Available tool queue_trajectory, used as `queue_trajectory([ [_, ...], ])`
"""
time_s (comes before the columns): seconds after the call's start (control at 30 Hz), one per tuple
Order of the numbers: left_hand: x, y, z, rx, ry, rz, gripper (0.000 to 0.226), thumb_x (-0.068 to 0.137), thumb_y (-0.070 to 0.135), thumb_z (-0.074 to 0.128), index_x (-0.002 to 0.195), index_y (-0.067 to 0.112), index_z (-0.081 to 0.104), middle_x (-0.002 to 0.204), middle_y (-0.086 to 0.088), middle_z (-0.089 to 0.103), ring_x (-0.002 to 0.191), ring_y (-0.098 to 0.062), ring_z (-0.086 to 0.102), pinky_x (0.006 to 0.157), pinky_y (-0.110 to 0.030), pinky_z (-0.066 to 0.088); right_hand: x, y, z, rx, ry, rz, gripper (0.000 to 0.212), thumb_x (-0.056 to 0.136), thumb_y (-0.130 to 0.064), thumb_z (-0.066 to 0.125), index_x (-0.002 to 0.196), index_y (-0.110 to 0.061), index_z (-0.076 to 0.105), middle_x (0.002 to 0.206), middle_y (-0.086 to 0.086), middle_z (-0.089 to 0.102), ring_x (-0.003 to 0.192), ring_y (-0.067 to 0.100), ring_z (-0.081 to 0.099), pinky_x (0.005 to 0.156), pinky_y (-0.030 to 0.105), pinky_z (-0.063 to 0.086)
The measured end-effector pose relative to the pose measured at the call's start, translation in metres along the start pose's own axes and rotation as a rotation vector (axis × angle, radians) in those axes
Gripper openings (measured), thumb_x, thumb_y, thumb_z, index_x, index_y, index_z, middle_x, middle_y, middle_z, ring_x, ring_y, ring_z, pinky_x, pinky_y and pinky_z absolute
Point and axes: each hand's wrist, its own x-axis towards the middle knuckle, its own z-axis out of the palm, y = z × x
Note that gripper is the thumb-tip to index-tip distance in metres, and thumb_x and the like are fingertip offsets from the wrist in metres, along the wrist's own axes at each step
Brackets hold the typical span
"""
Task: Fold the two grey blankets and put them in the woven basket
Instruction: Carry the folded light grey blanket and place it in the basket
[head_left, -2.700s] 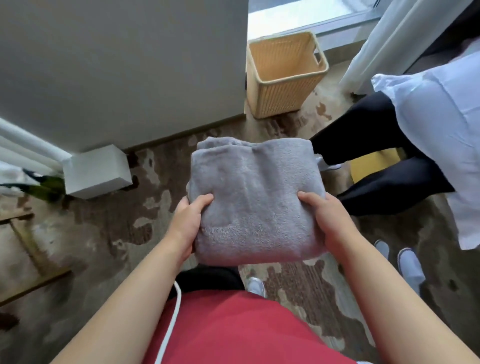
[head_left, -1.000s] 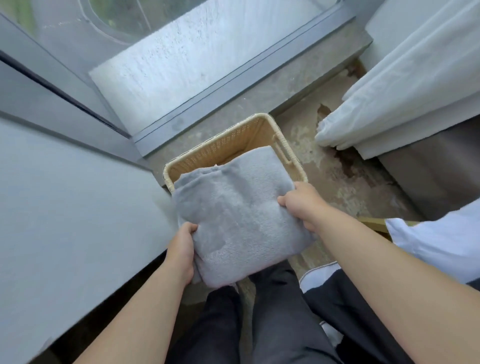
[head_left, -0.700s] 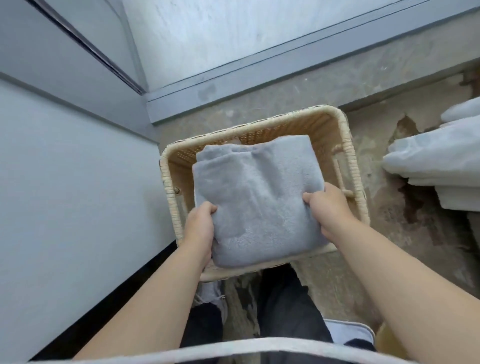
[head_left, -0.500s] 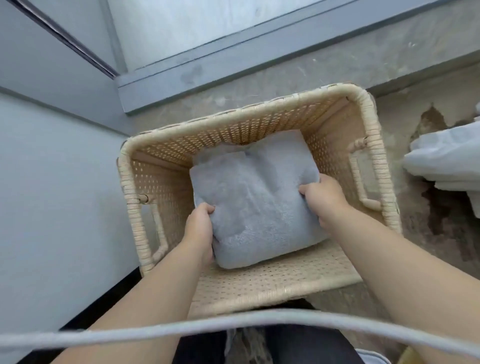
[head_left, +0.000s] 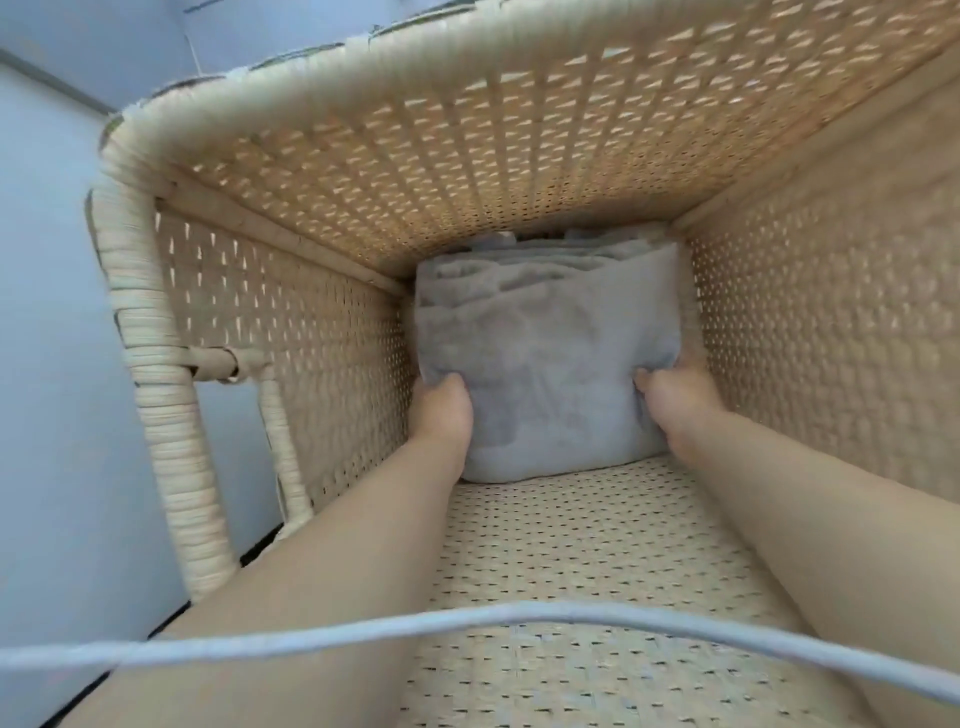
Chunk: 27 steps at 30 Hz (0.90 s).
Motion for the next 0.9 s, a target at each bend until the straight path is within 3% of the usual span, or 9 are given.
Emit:
queue_trajectory([
  [0.13,-0.025,0.004,-0.003,0.273,0.242,0.185,0.048,0.089,0.015,0.049,0.136,0.007,0.043,0.134,-0.016,0.050,0.121,-0.032,0.049,0.104,-0.039,0.040,-0.015,-0.008,-0.012,-0.152,0.068,-0.105,0.041,0.087,-0.010,0.056,0.127,-0.004,0.050,0.128,0.017,0.058,0.117,0.032,0.055,0.095,0.032,0.041],
  [0.2,-0.050,0.008,-0.005,0.401,0.361,0.455,0.047,0.086,0.014,0.053,0.133,0.011,0.046,0.135,-0.012,0.045,0.122,-0.029,0.047,0.103,-0.038,0.040,-0.027,-0.014,-0.021,-0.344,0.228,-0.258,0.047,0.085,-0.010,0.058,0.128,0.002,0.046,0.127,0.024,0.051,0.115,0.040,0.051,0.096,0.042,0.040],
  [0.27,-0.069,0.009,0.001,0.680,0.267,0.796,0.047,0.082,0.015,0.059,0.128,0.015,0.051,0.138,-0.010,0.043,0.123,-0.028,0.047,0.103,-0.040,0.038,-0.040,-0.018,-0.022,-0.572,0.318,-0.544,0.052,0.079,-0.012,0.063,0.127,0.003,0.049,0.125,0.028,0.048,0.110,0.045,0.050,0.092,0.047,0.041],
  [0.33,-0.075,0.009,0.012,1.043,0.045,0.992,0.064,0.080,0.026,0.064,0.140,0.021,0.040,0.153,-0.011,0.025,0.138,-0.028,0.029,0.115,-0.046,0.022,-0.048,-0.020,-0.014,-0.759,0.202,-0.825,0.068,0.073,-0.020,0.071,0.135,-0.003,0.047,0.138,0.029,0.042,0.121,0.047,0.046,0.102,0.050,0.037],
  [0.43,-0.053,0.014,0.025,1.398,-0.090,0.889,0.107,0.077,0.048,0.067,0.151,0.030,-0.007,0.158,-0.008,-0.021,0.147,-0.027,-0.014,0.115,-0.054,-0.007,-0.037,-0.024,0.001,-1.076,-0.164,-0.974,0.112,0.072,-0.050,0.070,0.153,-0.027,-0.003,0.158,0.017,-0.020,0.146,0.036,-0.013,0.115,0.046,-0.008],
  [0.47,-0.040,0.018,0.026,1.483,-0.100,0.815,0.118,0.073,0.054,0.069,0.148,0.032,-0.019,0.154,-0.007,-0.031,0.145,-0.027,-0.022,0.113,-0.055,-0.011,-0.026,-0.025,0.004,-1.144,-0.220,-0.970,0.122,0.070,-0.059,0.069,0.147,-0.032,-0.022,0.149,0.010,-0.041,0.140,0.031,-0.033,0.112,0.045,-0.018],
  [0.53,-0.011,0.024,0.025,1.582,-0.123,0.734,0.134,0.066,0.061,0.073,0.140,0.035,-0.035,0.149,-0.006,-0.042,0.141,-0.026,-0.031,0.112,-0.055,-0.013,-0.003,-0.030,0.009,-1.249,-0.246,-0.928,0.132,0.064,-0.071,0.066,0.133,-0.036,-0.041,0.129,0.001,-0.061,0.124,0.023,-0.053,0.107,0.046,-0.025],
  [0.73,0.047,0.023,0.031,1.578,-0.197,0.722,0.147,0.052,0.073,0.072,0.105,0.040,-0.060,0.125,0.002,-0.065,0.133,-0.021,-0.044,0.108,-0.053,-0.020,0.053,-0.036,0.036,-1.305,-0.349,-0.821,0.139,0.053,-0.083,0.062,0.120,-0.042,-0.052,0.121,-0.007,-0.068,0.111,0.014,-0.062,0.104,0.046,-0.026],
  [0.9,0.074,0.022,0.051,1.630,-0.207,0.639,0.148,0.051,0.079,0.069,0.095,0.034,-0.066,0.105,-0.003,-0.073,0.099,-0.023,-0.065,0.101,-0.060,-0.025,0.075,-0.026,0.055,-1.234,-0.305,-0.822,0.134,0.039,-0.094,0.041,0.116,-0.043,-0.057,0.123,-0.005,-0.067,0.110,0.013,-0.064,0.099,0.044,-0.034],
])
